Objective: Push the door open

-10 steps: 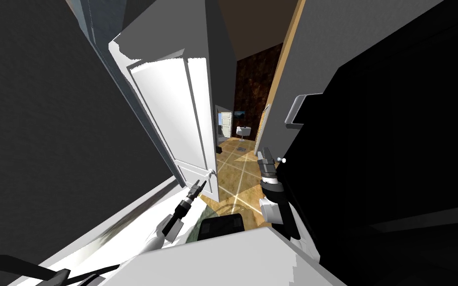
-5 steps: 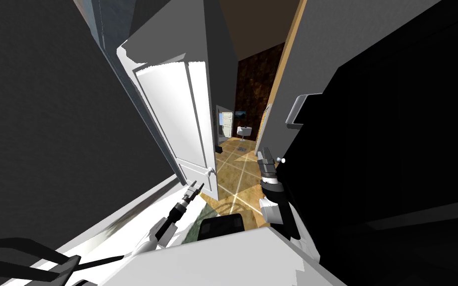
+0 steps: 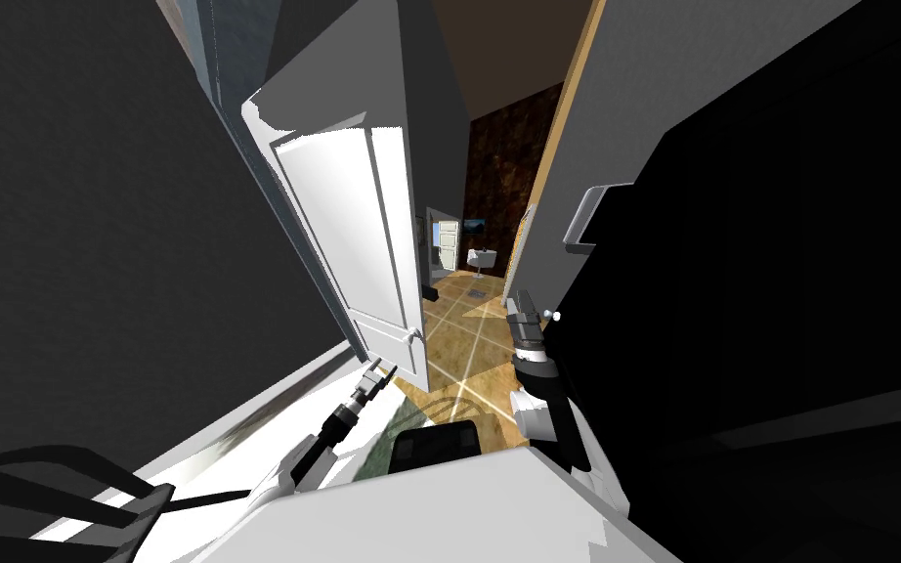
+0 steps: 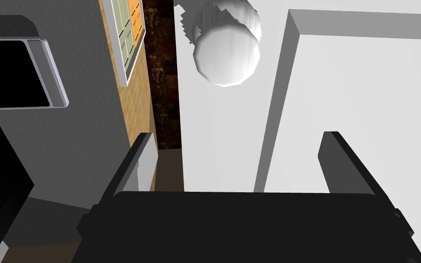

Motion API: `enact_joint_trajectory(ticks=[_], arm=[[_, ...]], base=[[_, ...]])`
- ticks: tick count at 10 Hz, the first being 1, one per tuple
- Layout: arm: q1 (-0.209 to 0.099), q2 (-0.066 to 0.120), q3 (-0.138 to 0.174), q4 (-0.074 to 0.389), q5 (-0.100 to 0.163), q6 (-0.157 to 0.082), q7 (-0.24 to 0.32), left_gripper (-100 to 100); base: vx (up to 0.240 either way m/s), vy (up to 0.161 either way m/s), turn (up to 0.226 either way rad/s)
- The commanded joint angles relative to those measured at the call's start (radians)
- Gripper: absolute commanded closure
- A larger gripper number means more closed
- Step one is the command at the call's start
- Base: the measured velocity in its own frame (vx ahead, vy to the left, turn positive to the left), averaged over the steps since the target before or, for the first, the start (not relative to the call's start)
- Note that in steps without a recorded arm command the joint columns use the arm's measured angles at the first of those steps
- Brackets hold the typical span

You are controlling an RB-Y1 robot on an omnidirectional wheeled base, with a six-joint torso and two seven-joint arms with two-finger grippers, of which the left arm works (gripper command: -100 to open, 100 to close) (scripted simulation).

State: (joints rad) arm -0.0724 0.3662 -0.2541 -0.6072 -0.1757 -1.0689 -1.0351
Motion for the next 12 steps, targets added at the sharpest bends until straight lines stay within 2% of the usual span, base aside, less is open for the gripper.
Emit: enact_joint_trajectory(ticks=[1,2,4,10,11,12], arm=[[-0.001,0.010,0.001,0.013,-0.007,-0.014,-0.029,-100],[0.003,0.019,0.001,0.014,-0.012,-0.020,-0.046,-100],[-0.011,0.007,0.005,0.029,-0.008,-0.016,-0.043,-100],[-0.030,-0.017,0.019,0.037,-0.003,0.011,-0.062,-100],[-0.028,-0.015,0.018,0.037,-0.004,0.007,-0.060,-100],[-0.028,-0.015,0.018,0.037,-0.004,0.007,-0.060,100]], base=[[-0.040,-0.032,0.025],[-0.030,-0.035,0.023],[0.049,-0.043,-0.022],[0.197,-0.073,-0.040],[0.088,-0.049,0.001],[-0.011,0.007,-0.002]])
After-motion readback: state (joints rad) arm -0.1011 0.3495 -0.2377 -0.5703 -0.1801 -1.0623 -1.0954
